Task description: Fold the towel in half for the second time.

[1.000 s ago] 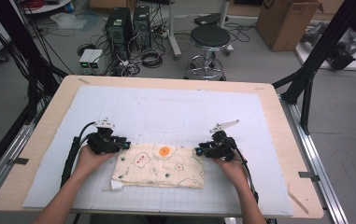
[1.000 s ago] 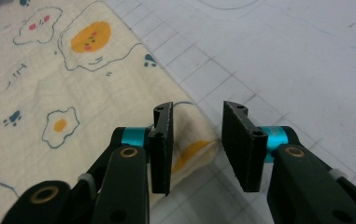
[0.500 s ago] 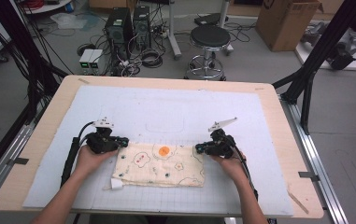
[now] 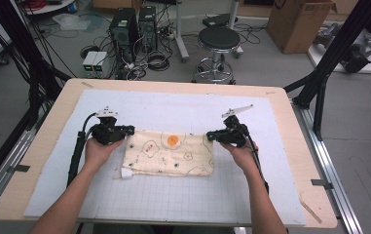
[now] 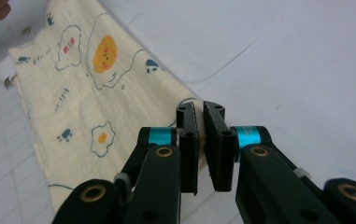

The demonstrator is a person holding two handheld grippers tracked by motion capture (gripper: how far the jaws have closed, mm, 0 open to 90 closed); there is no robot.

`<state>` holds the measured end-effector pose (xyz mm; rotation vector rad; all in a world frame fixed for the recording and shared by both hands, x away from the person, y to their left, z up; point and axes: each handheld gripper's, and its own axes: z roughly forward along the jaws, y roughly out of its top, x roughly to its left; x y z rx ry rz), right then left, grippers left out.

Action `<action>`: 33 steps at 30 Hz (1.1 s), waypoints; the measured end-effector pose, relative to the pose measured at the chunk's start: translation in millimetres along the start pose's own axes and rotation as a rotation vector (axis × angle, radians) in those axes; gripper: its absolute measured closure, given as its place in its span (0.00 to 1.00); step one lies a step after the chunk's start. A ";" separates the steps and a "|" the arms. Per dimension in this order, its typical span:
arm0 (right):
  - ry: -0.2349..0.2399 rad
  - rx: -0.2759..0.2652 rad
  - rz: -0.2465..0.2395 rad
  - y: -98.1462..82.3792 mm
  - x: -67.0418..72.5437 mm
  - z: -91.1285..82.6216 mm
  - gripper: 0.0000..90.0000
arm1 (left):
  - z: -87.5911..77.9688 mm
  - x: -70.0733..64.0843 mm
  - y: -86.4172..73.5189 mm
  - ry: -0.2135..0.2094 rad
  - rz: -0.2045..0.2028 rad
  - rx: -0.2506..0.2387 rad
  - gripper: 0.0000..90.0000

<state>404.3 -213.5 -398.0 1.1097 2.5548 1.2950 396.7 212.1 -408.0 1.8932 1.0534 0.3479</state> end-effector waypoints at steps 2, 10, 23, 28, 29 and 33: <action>-0.006 -0.030 0.025 5.7 -5.2 -2.2 0.94 | 2.7 3.2 3.2 0.004 -0.015 -0.024 0.93; -0.034 0.003 0.083 1.0 -20.5 16.9 0.94 | 19.6 7.5 -1.7 0.026 -0.033 0.020 0.93; 0.008 -0.042 0.074 -0.2 -14.9 9.0 0.94 | 6.5 3.1 -1.0 0.008 0.007 0.005 0.93; 0.027 -0.075 0.087 -10.4 -12.7 5.5 0.94 | 2.0 -2.1 -4.4 0.004 0.024 -0.019 0.93; 0.035 -0.081 0.092 -12.7 -13.0 5.3 0.94 | 1.7 -2.2 -7.3 0.006 0.017 -0.026 0.93; 0.046 -0.087 0.082 -17.1 -9.6 5.6 0.94 | -0.4 -3.7 -14.1 -0.002 0.009 -0.035 0.93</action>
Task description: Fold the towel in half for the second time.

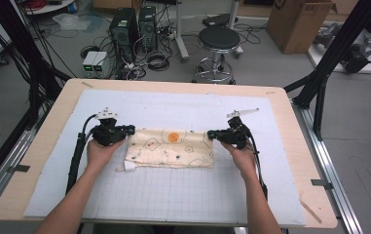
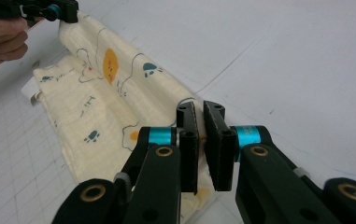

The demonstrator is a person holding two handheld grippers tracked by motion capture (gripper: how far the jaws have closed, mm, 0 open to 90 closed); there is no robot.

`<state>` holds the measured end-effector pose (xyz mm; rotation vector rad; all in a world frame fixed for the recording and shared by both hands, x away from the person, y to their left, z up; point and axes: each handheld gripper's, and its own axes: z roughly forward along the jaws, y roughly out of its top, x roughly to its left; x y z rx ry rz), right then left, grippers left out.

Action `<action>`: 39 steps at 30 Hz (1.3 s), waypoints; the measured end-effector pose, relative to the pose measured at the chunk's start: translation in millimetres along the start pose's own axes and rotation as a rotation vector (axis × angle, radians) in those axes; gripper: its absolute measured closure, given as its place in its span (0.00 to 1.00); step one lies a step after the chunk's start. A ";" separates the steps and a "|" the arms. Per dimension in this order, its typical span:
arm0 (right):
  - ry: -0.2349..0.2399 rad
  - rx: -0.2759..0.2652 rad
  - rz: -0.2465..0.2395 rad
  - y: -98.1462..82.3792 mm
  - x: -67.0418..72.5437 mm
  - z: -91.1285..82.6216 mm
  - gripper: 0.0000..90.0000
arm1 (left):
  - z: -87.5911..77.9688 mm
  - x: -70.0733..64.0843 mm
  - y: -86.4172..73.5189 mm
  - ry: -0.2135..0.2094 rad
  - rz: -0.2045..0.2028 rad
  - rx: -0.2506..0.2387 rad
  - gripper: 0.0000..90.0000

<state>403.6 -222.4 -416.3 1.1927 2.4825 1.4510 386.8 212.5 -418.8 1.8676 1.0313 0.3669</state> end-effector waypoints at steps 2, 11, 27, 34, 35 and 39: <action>0.003 0.001 -0.008 -1.0 2.1 -0.5 0.94 | -2.3 -2.1 -1.0 -0.007 0.004 -0.009 0.93; 0.036 -0.008 -0.018 -9.8 11.9 -6.3 0.94 | -12.4 -7.7 -11.8 -0.031 0.026 -0.008 0.93; 0.032 0.027 -0.053 -27.5 24.2 -10.3 0.94 | -27.5 -26.9 -24.8 -0.061 0.156 0.038 0.92; 0.028 0.058 -0.086 -34.5 33.1 -9.6 0.94 | -31.5 -29.5 -39.3 -0.081 0.150 0.044 0.92; 0.025 0.059 -0.092 -35.2 34.0 -9.6 0.94 | -32.5 -30.5 -40.7 -0.084 0.158 0.044 0.92; 0.025 0.062 -0.098 -39.5 36.0 -11.0 0.93 | -33.8 -33.0 -46.6 -0.099 0.165 0.059 0.92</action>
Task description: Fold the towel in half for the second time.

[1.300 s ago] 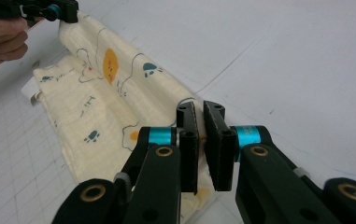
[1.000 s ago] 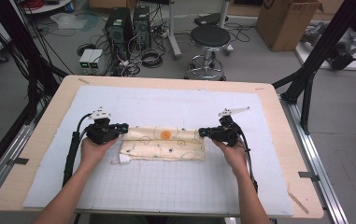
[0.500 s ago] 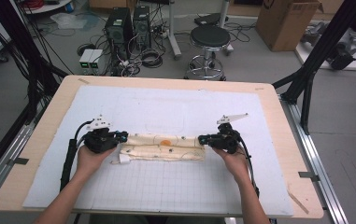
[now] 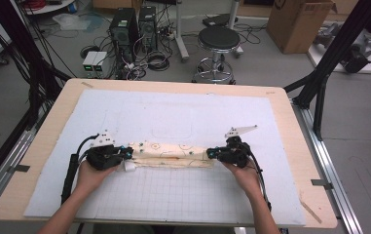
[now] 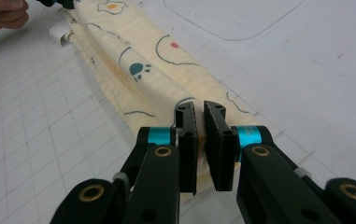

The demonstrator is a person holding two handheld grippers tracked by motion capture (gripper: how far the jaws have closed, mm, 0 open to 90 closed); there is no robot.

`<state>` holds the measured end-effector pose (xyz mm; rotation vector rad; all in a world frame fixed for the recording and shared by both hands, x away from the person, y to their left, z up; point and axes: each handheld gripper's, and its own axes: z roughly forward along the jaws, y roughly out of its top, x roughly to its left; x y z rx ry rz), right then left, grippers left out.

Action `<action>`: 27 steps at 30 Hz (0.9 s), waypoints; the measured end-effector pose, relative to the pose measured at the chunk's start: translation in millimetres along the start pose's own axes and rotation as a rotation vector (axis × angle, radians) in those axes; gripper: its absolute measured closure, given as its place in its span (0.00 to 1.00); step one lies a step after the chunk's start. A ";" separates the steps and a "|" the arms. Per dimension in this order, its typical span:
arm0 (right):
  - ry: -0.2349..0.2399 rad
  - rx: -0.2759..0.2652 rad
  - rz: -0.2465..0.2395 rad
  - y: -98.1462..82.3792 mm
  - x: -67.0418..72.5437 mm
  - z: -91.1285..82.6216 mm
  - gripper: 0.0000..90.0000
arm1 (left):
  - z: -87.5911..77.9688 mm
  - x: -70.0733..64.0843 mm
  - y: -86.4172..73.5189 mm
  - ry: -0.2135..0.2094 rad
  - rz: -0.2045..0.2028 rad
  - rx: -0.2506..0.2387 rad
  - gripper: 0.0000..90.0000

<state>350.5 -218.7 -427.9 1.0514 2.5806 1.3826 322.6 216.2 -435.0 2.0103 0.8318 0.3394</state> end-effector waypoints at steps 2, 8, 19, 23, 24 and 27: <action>0.002 0.004 -0.002 -2.6 0.7 -0.2 0.93 | 0.1 -1.1 -2.5 -0.006 0.004 0.004 0.91; 0.000 0.021 -0.012 -8.8 4.7 0.1 0.91 | -1.2 -3.0 -7.5 -0.019 0.000 0.010 0.90; 0.028 -0.075 0.003 -2.5 11.1 -12.8 0.60 | -14.8 -4.6 1.0 -0.071 -0.023 -0.047 0.60; 0.021 -0.092 -0.010 6.8 16.6 -14.7 0.61 | -15.5 -5.4 13.9 -0.064 -0.019 -0.069 0.58; 0.015 -0.092 -0.017 9.4 18.1 -13.2 0.63 | -14.0 -5.2 17.4 -0.061 -0.015 -0.066 0.58; 0.015 -0.079 -0.035 17.5 22.4 -6.2 0.72 | -6.8 -7.5 26.3 -0.045 -0.007 -0.062 0.65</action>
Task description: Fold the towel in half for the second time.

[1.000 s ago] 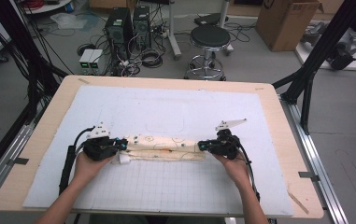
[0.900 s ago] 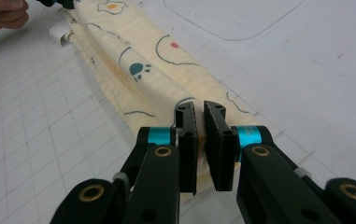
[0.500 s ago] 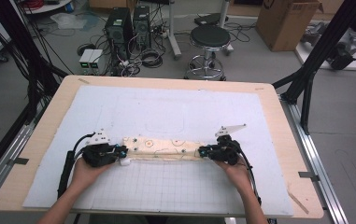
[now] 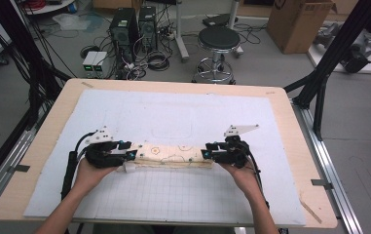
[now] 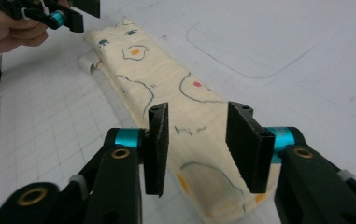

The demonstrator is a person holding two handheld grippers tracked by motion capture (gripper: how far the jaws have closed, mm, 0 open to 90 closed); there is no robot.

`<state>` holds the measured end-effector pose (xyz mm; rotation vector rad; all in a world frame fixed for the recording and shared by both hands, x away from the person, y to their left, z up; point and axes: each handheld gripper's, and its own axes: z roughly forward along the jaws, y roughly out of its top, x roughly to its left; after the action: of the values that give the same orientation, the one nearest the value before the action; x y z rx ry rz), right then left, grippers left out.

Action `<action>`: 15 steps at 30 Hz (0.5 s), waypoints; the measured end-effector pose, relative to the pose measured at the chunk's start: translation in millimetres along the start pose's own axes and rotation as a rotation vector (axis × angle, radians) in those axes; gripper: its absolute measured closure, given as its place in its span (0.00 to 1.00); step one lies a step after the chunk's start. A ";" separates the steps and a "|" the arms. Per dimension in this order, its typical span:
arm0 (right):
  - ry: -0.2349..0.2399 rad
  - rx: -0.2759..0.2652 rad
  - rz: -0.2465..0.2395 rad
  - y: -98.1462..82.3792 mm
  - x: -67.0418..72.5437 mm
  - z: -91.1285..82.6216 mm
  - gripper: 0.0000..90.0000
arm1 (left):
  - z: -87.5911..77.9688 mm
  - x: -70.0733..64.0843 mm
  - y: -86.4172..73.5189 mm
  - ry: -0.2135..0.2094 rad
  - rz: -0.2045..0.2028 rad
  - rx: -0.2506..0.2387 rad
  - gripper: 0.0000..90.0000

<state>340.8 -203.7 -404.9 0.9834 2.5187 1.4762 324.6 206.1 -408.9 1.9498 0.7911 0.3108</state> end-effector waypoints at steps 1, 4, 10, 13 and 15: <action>0.005 0.007 -0.013 2.6 1.0 3.3 0.76 | 3.0 -0.7 2.1 -0.006 0.007 0.004 0.72; 0.019 0.030 -0.023 10.1 4.7 13.8 0.80 | 15.9 -5.2 8.4 -0.029 0.024 0.046 0.82; 0.038 0.072 -0.050 20.2 10.5 34.2 0.86 | 36.5 -15.4 14.0 -0.048 0.077 0.091 0.91; 0.053 0.089 -0.058 21.2 11.5 43.6 0.88 | 44.5 -18.3 14.6 -0.061 0.061 0.097 0.93; 0.052 0.105 -0.060 21.6 13.3 49.8 0.88 | 48.2 -19.9 16.6 -0.076 0.063 0.095 0.93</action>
<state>358.5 -151.0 -411.0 0.8853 2.6614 1.3843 341.2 154.5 -416.3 2.0662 0.7069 0.2389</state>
